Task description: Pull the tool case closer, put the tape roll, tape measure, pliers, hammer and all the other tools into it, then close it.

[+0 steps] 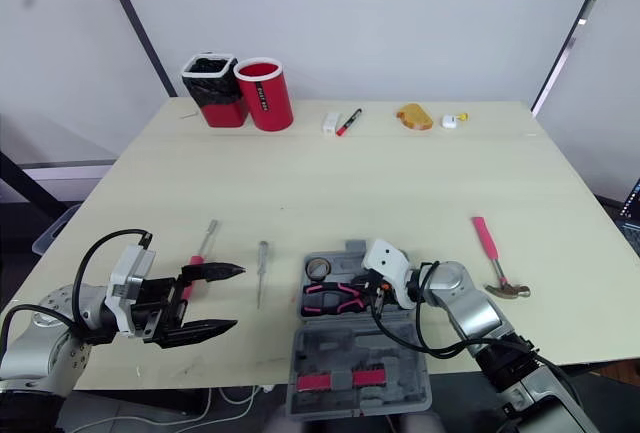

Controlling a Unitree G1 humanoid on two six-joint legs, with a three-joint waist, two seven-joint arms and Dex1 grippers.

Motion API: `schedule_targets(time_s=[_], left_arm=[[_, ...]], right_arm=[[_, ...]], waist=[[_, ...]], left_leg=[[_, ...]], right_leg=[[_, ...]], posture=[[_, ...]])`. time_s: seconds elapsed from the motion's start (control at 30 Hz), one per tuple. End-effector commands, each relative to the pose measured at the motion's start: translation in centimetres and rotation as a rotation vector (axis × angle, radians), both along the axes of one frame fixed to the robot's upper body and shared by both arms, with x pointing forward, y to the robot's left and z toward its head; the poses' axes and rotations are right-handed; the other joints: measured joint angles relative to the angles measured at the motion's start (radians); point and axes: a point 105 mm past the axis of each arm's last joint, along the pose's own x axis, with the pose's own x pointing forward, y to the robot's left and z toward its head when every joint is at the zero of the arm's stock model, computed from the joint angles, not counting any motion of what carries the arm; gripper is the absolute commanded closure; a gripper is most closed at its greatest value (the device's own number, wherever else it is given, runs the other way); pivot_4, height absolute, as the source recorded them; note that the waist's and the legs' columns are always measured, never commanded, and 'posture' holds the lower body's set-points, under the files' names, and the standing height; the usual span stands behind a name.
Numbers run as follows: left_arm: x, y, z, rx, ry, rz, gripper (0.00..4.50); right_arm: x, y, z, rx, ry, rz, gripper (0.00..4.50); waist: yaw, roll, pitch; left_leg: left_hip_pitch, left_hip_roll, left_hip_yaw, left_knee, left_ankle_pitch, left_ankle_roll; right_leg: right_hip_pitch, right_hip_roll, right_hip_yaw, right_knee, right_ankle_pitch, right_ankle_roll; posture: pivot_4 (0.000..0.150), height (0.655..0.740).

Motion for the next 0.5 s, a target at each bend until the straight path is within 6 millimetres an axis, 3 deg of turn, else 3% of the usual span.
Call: schedule_targets(time_s=[0.03,0.13,0.23,0.3,0.4,0.5], left_arm=[[0.1,-0.2,0.7,0.010,-0.037,-0.004,0.00],[0.2,-0.2,0.6,0.016,-0.034,0.008,0.00],[0.2,-0.1,0.4,0.030,-0.026,0.013,0.00],[0.2,-0.2,0.1,0.040,-0.027,0.017,0.00],[0.3,-0.4,-0.1,0.036,-0.017,0.033,0.00],[0.5,-0.4,-0.4,0.027,0.004,0.081,0.00]], right_arm=[[-1.3,-1.7,-5.6,-0.198,0.140,-0.040,4.44],[-2.1,-2.4,-8.5,-0.285,0.197,-0.054,4.44],[-2.8,-3.0,-10.1,-0.333,0.233,-0.059,4.44],[-3.2,-3.1,-10.7,-0.350,0.248,-0.052,4.44],[-3.0,-2.6,-10.2,-0.296,0.246,-0.068,4.44],[-1.1,-1.2,-6.5,-0.098,0.137,-0.095,4.44]], waist=[[-0.001,0.000,-0.003],[-0.002,-0.004,-0.011],[-0.004,-0.005,-0.016],[-0.004,-0.004,-0.025],[-0.003,0.001,-0.030],[-0.003,0.003,-0.031]], left_leg=[[0.004,0.000,0.000,0.000,0.000,0.000],[0.010,0.001,0.000,-0.001,0.000,0.000],[0.016,0.003,0.000,-0.001,0.000,0.000],[0.029,0.004,0.001,-0.006,-0.001,-0.001],[0.032,0.006,0.000,-0.009,-0.001,-0.001],[0.034,0.005,0.001,-0.012,0.000,-0.001]], right_leg=[[0.002,0.000,0.001,0.001,0.000,0.000],[0.004,0.000,0.003,0.005,-0.002,-0.002],[0.009,0.001,0.003,0.005,-0.003,-0.003],[0.017,0.000,0.005,0.005,-0.006,-0.002],[0.017,0.000,0.006,0.005,-0.007,-0.003],[0.017,0.000,0.007,0.005,-0.007,-0.004]], posture=[[0.150,0.7400],[0.150,0.7400],[0.150,0.7400],[0.150,0.7400],[0.150,0.7400],[0.150,0.7400]])
